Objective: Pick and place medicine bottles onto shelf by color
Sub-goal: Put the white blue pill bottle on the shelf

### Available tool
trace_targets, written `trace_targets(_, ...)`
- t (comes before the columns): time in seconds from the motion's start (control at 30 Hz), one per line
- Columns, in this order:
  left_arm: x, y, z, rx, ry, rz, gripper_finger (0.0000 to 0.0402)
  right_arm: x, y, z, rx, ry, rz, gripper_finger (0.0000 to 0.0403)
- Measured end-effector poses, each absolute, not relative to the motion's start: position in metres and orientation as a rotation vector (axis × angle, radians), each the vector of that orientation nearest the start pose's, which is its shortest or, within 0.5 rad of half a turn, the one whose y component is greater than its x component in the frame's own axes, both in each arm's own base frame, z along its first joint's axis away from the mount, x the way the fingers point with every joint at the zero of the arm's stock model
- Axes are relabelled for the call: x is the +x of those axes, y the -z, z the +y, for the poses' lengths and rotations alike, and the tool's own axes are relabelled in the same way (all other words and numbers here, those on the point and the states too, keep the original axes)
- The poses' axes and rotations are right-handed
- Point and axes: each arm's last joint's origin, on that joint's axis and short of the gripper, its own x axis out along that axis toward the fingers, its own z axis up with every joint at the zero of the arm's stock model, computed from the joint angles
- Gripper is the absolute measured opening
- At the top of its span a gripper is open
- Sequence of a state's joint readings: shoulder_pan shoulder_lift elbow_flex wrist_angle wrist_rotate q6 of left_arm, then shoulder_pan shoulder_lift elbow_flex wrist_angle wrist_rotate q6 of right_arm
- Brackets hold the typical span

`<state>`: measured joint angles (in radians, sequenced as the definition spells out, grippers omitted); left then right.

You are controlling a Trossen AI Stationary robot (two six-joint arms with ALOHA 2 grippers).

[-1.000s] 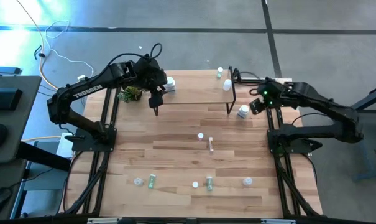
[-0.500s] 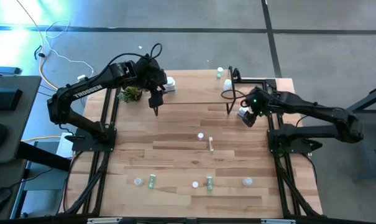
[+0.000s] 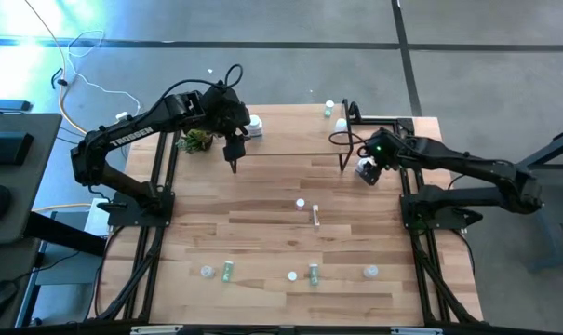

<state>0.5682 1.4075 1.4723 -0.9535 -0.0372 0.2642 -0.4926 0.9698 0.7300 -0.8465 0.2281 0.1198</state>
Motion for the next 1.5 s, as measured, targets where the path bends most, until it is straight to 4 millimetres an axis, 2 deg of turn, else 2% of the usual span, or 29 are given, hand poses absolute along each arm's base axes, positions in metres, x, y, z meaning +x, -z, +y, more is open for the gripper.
trace_targets(0.3,0.234,-0.365,0.151,0.004,-0.444,0.934,0.0216,0.157,-0.22,-0.104,0.274,0.693,1.125,0.0262)
trace_targets(0.77,0.234,-0.365,0.151,0.004,-0.444,0.935,0.0216,0.164,-0.199,-0.118,0.305,0.705,1.237,0.0259)
trace_targets(0.9,0.234,-0.365,0.151,0.004,-0.444,0.935,0.0216,0.165,-0.198,-0.118,0.321,0.711,1.242,0.024)
trace_targets(1.2,0.234,-0.365,0.151,0.015,-0.439,0.938,0.0216,0.163,-0.197,-0.116,0.374,0.712,1.252,0.0156)
trace_targets(1.37,0.234,-0.365,0.151,0.014,-0.439,0.937,0.0216,0.162,-0.199,-0.115,0.408,0.72,1.265,0.0154)
trace_targets(1.5,0.234,-0.365,0.151,0.013,-0.439,0.938,0.0216,0.162,-0.208,-0.114,0.451,0.722,1.278,0.0154)
